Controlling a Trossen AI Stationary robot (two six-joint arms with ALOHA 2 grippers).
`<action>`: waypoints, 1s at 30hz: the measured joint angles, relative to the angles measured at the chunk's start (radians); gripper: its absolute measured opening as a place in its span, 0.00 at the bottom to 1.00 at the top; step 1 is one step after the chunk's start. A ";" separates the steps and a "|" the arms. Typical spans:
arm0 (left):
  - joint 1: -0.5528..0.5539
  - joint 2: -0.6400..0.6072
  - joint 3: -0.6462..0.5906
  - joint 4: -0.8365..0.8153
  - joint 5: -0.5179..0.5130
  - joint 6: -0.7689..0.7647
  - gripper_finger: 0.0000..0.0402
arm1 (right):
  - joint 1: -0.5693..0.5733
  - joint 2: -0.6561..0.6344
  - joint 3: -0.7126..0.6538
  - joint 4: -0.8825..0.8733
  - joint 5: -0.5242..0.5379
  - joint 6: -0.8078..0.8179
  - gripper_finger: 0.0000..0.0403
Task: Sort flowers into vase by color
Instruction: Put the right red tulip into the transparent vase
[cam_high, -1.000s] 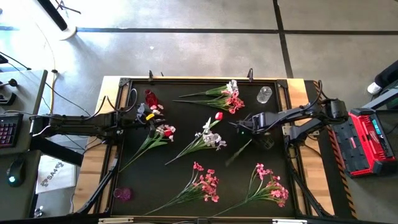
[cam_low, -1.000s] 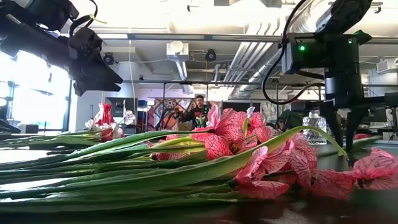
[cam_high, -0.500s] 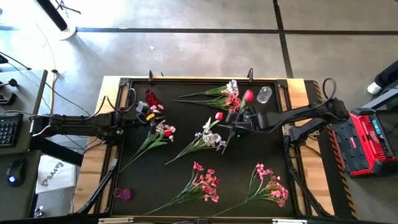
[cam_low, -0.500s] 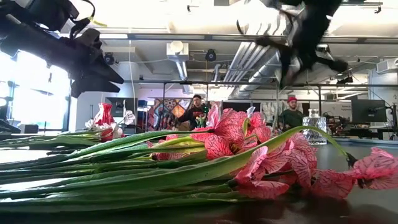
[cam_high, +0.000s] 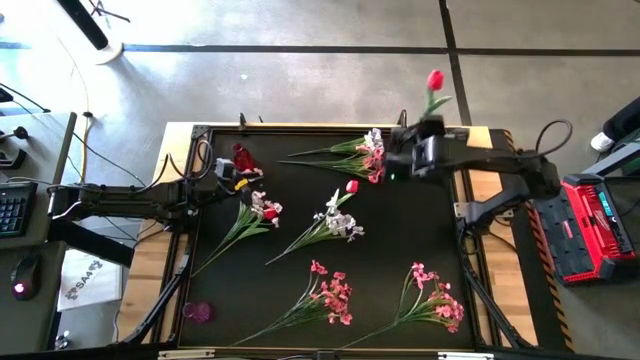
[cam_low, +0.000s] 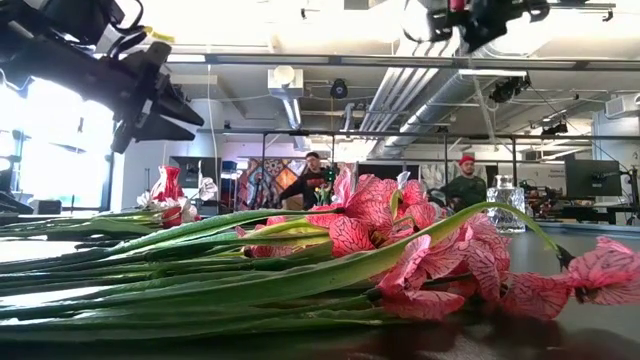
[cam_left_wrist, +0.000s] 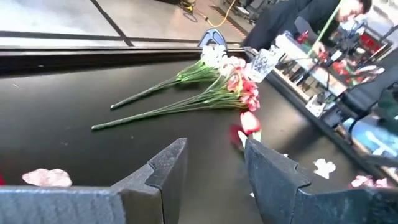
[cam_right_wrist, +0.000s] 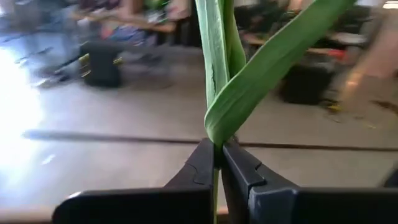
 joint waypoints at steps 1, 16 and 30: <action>0.000 0.000 0.000 -0.001 -0.001 -0.023 0.37 | -0.036 -0.013 -0.015 0.006 0.020 -0.012 0.00; 0.000 0.002 0.000 0.040 -0.054 -0.089 0.37 | -0.340 -0.098 -0.219 0.233 0.112 -0.002 0.00; -0.001 0.010 0.000 0.043 -0.033 -0.079 0.37 | -0.389 -0.017 -0.223 0.359 0.107 -0.085 0.00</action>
